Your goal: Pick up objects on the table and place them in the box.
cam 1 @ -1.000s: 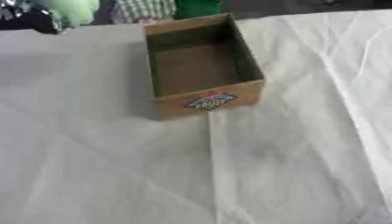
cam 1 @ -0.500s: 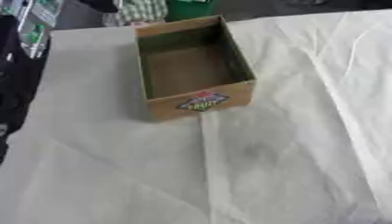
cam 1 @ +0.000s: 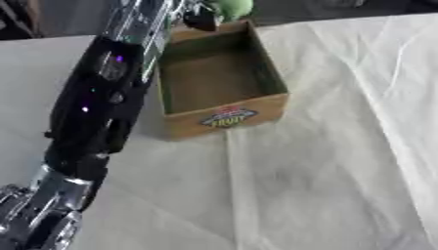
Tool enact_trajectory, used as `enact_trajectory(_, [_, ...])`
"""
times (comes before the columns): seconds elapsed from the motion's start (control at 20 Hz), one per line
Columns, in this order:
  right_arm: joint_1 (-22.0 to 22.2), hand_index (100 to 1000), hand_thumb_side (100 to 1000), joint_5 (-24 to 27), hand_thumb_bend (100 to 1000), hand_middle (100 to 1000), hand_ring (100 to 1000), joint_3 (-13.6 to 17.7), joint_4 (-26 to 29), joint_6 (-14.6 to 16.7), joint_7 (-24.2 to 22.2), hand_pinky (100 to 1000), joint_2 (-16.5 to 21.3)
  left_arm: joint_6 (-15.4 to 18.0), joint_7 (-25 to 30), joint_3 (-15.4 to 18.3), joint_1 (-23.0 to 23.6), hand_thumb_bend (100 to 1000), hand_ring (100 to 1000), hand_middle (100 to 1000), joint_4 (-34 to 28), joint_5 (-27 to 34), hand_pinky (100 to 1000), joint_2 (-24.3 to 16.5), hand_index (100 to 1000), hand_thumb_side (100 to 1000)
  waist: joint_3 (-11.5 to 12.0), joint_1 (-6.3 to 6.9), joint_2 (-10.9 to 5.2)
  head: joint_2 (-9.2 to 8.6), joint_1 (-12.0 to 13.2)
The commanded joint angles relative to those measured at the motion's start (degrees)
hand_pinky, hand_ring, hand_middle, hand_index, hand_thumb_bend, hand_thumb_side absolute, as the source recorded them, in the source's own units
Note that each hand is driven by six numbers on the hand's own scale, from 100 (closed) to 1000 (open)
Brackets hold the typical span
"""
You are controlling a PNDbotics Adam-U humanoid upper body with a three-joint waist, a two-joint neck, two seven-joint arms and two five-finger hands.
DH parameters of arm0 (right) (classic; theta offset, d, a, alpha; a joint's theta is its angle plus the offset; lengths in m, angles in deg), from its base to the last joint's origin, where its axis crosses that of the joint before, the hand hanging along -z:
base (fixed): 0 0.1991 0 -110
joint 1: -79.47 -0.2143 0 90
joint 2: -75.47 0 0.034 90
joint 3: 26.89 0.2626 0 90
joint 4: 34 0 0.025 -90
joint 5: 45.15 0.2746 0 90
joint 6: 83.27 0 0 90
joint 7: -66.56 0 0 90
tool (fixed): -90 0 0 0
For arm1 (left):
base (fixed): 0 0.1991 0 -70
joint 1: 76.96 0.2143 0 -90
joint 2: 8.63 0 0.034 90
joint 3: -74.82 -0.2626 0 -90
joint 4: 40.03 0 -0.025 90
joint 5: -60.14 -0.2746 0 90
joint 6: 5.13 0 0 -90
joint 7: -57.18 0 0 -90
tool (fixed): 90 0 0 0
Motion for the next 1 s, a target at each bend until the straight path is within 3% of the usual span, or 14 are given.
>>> enact_trajectory(0.05, [-0.8, 865, 563, 0.59, 100, 708, 671, 0.34, 0.79, 0.02, -0.23, 819, 0.93, 0.13, -0.2, -0.28, -0.75, 100, 508, 430, 1.37, -2.99, 438, 1.08, 638, 275, -0.17, -0.25, -0.88, -0.97, 0.39])
enact_trajectory(0.85, [-0.4, 865, 564, 0.25, 100, 708, 671, 0.57, 0.79, -0.02, 0.09, 819, 0.82, -0.38, 2.61, -1.52, 1.29, 100, 537, 468, 8.29, -7.44, 458, 3.37, 665, 267, -0.4, -0.12, -0.71, -1.55, 0.29])
enact_trajectory(0.95, [-0.43, 865, 563, 0.22, 100, 708, 671, 0.55, 0.79, -0.02, 0.08, 819, 0.8, -0.5, 3.01, -1.45, 1.31, 100, 560, 495, 8.73, -7.13, 472, 3.44, 711, 342, -0.53, -0.07, -0.66, -1.47, 0.27])
enact_trajectory(1.0, [-0.41, 865, 563, 0.2, 100, 708, 671, 0.55, 0.79, -0.02, 0.1, 819, 0.8, -0.67, 3.0, -1.41, 1.25, 100, 574, 513, 8.86, -7.07, 479, 3.44, 725, 422, -0.62, -0.04, -0.64, -1.42, 0.25])
